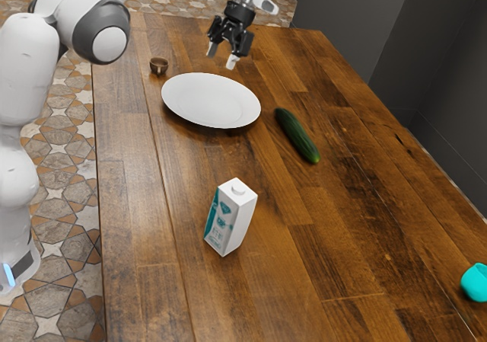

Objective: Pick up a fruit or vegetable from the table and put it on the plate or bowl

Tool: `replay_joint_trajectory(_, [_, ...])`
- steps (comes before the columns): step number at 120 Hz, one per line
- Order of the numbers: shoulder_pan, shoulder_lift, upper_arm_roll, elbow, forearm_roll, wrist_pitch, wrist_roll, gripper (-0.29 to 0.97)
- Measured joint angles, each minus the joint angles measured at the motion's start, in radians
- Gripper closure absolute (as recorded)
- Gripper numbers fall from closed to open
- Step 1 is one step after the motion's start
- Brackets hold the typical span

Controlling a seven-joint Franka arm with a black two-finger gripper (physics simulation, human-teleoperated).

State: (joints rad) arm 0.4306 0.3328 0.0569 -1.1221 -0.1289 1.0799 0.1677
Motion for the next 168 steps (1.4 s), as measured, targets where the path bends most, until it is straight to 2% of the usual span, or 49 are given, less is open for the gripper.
replay_joint_trajectory(25, [0.0,-0.003,-0.003,0.004,-0.004,0.137,0.066,0.0])
replay_joint_trajectory(34, [-0.017,-0.026,-0.012,0.065,0.021,0.16,0.095,0.0])
replay_joint_trajectory(43, [-0.063,-0.066,-0.021,0.146,0.043,0.19,0.182,0.0])
replay_joint_trajectory(58, [-0.099,-0.146,-0.066,0.167,0.061,0.227,0.37,0.0])
replay_joint_trajectory(79, [-0.162,0.041,-0.157,0.151,0.112,0.371,0.61,0.0])
replay_joint_trajectory(90, [-0.16,0.134,-0.166,0.141,0.133,0.447,0.715,0.0])
replay_joint_trajectory(109, [-0.155,0.207,-0.166,0.082,0.187,0.591,0.862,0.0])
replay_joint_trajectory(137, [-0.144,0.234,-0.164,-0.018,0.224,0.743,1.016,0.0])
replay_joint_trajectory(168, [-0.146,0.226,-0.16,-0.025,0.25,0.8,1.122,0.0])
